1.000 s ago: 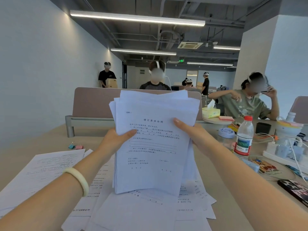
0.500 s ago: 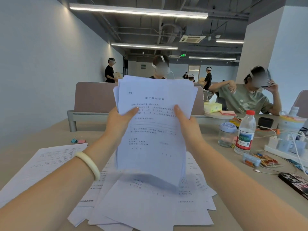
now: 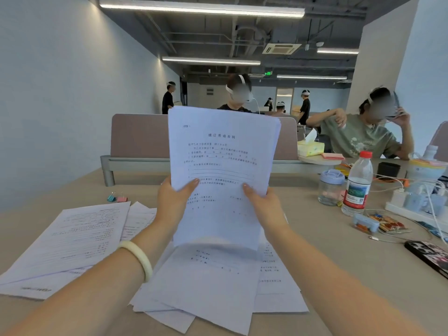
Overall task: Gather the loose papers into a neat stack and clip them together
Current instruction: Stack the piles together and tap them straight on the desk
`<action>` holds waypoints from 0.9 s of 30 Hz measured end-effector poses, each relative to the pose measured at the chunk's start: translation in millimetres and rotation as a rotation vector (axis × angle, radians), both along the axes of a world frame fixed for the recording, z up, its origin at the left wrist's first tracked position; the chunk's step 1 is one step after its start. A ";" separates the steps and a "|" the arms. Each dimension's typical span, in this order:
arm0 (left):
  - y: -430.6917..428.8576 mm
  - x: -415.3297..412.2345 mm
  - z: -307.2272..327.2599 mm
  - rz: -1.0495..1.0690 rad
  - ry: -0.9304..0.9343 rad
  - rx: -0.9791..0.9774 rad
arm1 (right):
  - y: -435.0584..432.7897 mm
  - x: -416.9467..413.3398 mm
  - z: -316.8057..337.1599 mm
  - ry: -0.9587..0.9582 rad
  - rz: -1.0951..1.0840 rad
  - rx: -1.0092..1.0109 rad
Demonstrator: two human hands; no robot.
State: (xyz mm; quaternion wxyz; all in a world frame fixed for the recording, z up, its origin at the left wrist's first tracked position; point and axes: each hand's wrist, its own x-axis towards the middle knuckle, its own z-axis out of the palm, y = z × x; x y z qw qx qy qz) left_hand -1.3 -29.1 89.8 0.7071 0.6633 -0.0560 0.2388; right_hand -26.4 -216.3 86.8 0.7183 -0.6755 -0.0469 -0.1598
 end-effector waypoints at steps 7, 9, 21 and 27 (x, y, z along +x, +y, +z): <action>0.9 3.5 -34.8 -0.031 0.106 0.025 | -8.3 0.9 -14.2 -0.003 -0.029 -0.065; -2.4 3.6 -38.5 0.007 0.131 0.066 | -7.3 -1.0 -12.4 0.036 -0.029 -0.167; 30.3 25.3 -43.4 -0.123 0.516 1.002 | -26.1 -4.0 -34.4 0.508 0.142 -0.669; 23.5 28.1 -69.0 -0.110 0.715 1.273 | -57.5 6.6 -56.4 0.652 0.012 -1.037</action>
